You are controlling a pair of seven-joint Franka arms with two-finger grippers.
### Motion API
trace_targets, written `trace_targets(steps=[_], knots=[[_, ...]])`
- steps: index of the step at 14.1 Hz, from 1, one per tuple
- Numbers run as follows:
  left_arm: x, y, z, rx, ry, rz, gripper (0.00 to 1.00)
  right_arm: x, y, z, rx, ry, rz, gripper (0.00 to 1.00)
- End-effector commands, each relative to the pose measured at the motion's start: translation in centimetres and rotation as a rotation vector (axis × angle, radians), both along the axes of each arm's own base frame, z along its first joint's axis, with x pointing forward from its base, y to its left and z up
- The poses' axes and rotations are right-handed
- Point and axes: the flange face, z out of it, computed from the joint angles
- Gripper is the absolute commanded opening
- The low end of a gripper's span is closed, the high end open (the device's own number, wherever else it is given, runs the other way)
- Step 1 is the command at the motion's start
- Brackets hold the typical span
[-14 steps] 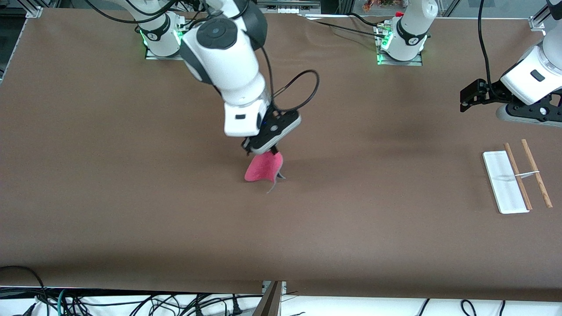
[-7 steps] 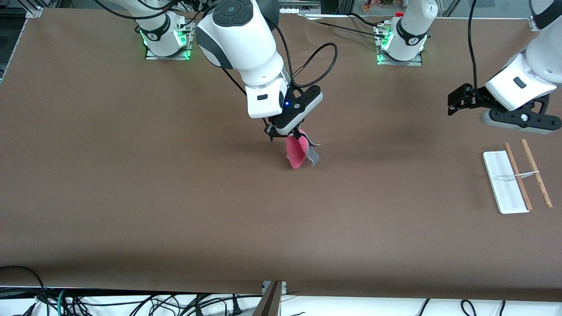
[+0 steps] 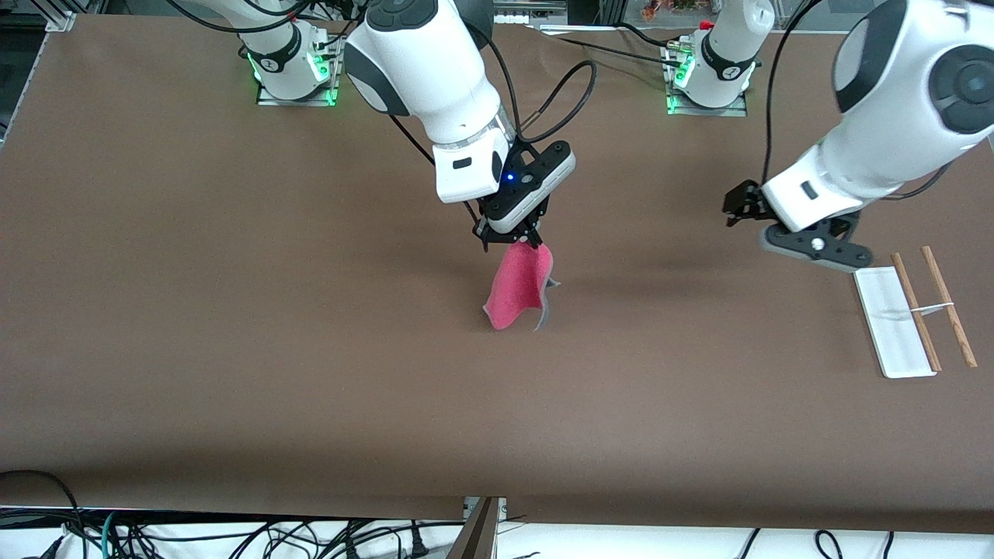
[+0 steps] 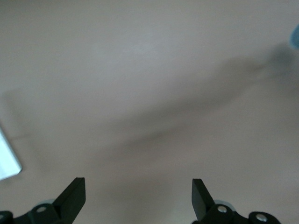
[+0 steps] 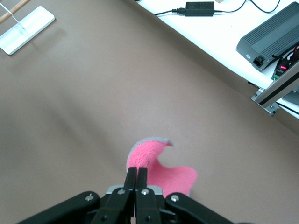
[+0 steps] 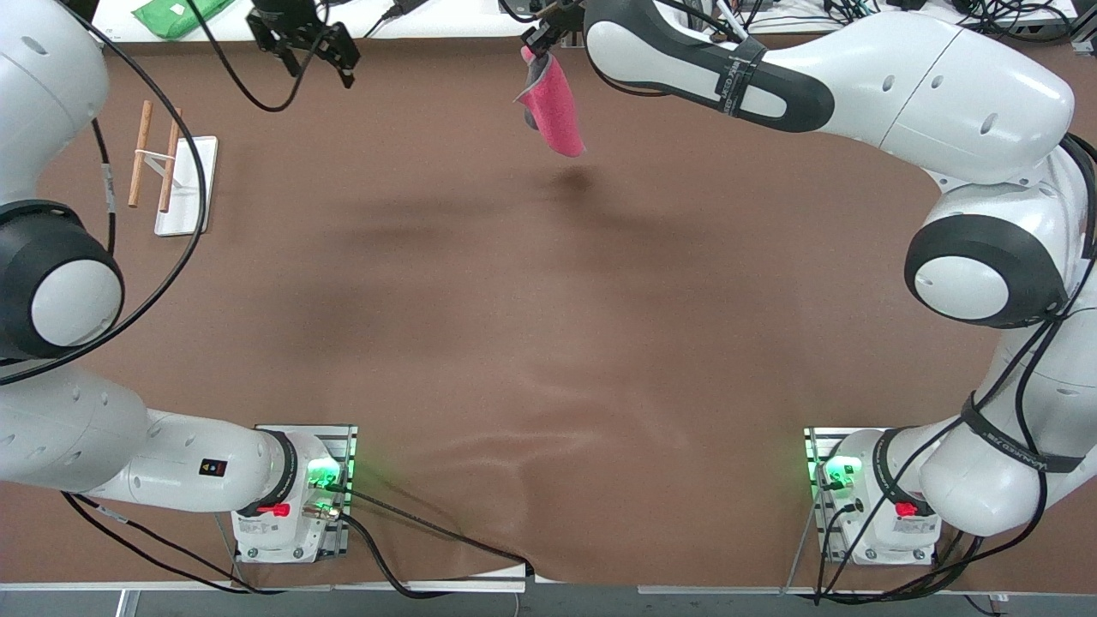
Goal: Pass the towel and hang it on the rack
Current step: 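Hold the towel up with the right gripper while the left gripper approaches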
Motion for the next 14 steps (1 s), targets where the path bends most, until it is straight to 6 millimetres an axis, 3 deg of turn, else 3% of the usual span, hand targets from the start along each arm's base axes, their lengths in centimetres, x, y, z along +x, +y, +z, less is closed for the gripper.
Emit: trace_targets(steps=[1, 5, 7, 11, 14], knots=[[0.4, -3.3, -0.8, -0.087, -0.049, -0.158, 1.00, -0.7, -0.2, 2.7, 0.033, -0.017, -0.005, 0.00], [1.9, -5.0, -5.1, -0.256, -0.117, -0.397, 1.00, -2.6, 0.5, 5.2, 0.065, -0.035, 0.020, 0.00], [2.2, -6.5, -6.6, -0.344, -0.132, -0.509, 1.00, -2.8, 0.7, 5.5, 0.068, -0.037, 0.025, 0.00], [3.5, -7.2, -10.4, -0.466, -0.195, -0.737, 1.00, -3.8, 1.5, 5.6, 0.076, -0.030, 0.045, 0.00], [4.8, -7.1, -11.1, -0.431, -0.290, -0.865, 1.00, -3.9, 1.8, 5.7, 0.090, -0.041, 0.047, 0.00]])
